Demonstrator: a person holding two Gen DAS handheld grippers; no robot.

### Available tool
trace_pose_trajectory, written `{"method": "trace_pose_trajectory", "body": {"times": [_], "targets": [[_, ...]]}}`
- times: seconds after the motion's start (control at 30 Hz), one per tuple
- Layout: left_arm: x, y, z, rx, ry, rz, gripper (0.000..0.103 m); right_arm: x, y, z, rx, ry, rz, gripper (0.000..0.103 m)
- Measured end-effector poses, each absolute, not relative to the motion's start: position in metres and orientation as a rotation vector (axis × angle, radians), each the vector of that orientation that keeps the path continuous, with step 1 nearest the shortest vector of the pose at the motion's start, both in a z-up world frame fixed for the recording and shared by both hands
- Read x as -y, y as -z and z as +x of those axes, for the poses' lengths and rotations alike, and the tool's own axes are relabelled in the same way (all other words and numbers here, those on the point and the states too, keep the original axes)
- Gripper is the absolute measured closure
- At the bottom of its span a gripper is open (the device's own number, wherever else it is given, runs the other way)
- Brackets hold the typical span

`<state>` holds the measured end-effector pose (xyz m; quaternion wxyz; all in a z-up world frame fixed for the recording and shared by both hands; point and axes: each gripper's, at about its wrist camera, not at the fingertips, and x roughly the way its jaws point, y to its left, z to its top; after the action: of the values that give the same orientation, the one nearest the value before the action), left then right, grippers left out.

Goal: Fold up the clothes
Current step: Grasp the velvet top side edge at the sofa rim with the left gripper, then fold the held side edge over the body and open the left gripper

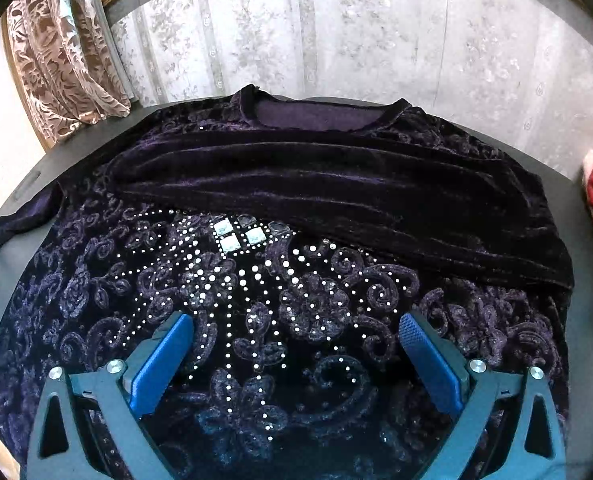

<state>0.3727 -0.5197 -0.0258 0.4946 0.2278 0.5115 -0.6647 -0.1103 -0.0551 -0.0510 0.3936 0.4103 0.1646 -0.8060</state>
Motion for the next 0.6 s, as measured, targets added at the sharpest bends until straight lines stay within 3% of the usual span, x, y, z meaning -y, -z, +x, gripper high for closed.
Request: {"method": "trace_pose_trajectory", "body": {"times": [0.2, 0.4, 0.6], "targets": [[0.501, -0.054, 0.330, -1.198, 1.846, 0.368, 0.100, 0.054, 0.051, -0.111, -0.407, 2.043, 1.038, 0.000], [0.432, -0.149, 0.213, -1.075, 2.264, 0.342, 0.100, 0.053, 0.051, -0.112, -0.387, 2.040, 1.036, 0.000], [0.309, -0.158, 0.082, -0.883, 2.601, 0.571, 0.100, 0.050, 0.051, -0.113, -0.357, 2.032, 1.035, 0.000]]}}
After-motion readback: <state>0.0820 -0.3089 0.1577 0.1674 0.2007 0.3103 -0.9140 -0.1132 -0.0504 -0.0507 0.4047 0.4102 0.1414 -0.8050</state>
